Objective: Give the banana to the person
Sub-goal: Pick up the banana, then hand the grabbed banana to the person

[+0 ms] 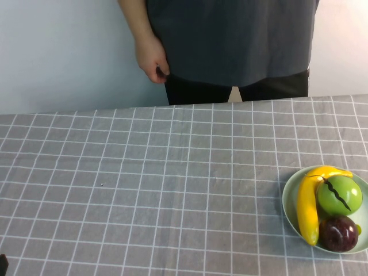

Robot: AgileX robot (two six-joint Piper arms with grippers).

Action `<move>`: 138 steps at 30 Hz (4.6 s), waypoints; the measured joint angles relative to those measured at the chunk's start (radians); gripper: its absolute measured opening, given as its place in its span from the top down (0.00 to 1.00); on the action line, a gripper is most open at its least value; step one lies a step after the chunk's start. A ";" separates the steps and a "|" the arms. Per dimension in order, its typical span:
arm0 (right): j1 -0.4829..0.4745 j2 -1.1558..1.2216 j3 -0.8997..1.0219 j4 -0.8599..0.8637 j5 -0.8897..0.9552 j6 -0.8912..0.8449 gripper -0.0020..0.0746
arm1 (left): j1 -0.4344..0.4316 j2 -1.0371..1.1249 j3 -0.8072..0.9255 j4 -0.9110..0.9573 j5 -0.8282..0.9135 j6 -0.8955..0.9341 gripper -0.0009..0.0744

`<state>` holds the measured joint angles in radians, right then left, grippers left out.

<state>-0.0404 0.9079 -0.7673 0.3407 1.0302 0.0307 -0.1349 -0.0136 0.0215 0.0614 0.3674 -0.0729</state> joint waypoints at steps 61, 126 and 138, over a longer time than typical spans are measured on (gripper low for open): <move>0.449 0.990 -0.244 -0.374 -0.368 0.468 0.50 | 0.000 0.000 0.000 0.000 0.002 0.000 0.99; 0.707 0.669 -0.240 -0.348 -1.099 -0.098 0.59 | 0.000 0.000 0.000 0.000 0.002 0.000 0.99; 0.707 0.502 -0.238 -0.322 -0.923 -0.088 0.36 | 0.000 0.000 0.000 0.000 0.002 0.000 0.99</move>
<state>0.6667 1.4102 -1.0049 0.0192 0.1068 -0.0571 -0.1349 -0.0136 0.0215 0.0614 0.3689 -0.0729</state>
